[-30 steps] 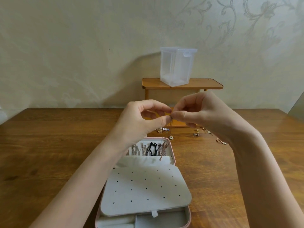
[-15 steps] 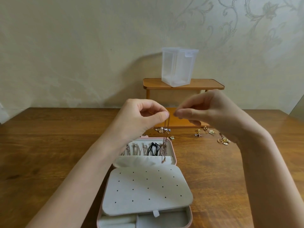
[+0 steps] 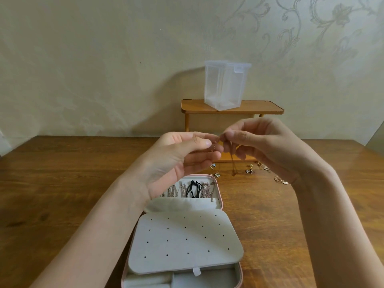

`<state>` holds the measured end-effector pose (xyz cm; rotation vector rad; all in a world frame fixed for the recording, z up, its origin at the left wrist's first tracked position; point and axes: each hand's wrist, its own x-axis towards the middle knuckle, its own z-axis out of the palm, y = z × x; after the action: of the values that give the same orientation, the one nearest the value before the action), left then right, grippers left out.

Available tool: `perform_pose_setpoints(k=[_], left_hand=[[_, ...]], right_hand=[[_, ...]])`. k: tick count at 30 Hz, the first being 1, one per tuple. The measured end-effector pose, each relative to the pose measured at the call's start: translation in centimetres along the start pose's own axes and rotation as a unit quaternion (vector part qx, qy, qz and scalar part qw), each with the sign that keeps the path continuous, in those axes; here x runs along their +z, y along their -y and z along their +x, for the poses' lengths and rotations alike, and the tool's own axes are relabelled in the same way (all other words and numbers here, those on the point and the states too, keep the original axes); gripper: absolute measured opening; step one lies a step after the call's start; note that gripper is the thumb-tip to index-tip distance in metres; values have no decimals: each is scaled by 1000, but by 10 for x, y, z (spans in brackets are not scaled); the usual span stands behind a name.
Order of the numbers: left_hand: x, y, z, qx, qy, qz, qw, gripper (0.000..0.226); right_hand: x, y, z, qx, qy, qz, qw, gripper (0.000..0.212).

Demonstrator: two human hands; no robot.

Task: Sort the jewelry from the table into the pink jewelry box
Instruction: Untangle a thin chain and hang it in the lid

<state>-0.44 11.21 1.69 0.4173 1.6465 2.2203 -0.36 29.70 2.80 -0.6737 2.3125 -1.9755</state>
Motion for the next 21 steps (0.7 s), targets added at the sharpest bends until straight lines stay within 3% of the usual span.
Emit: perform_pose_setpoints(k=[13, 21], left_hand=[[1, -5, -6, 72, -29, 97, 992, 14], [6, -4, -8, 126, -70, 157, 977, 13]], right_hand=[[1, 2, -2, -15, 23, 1, 1000, 19], [5, 3, 0, -25, -14, -42, 999, 20]])
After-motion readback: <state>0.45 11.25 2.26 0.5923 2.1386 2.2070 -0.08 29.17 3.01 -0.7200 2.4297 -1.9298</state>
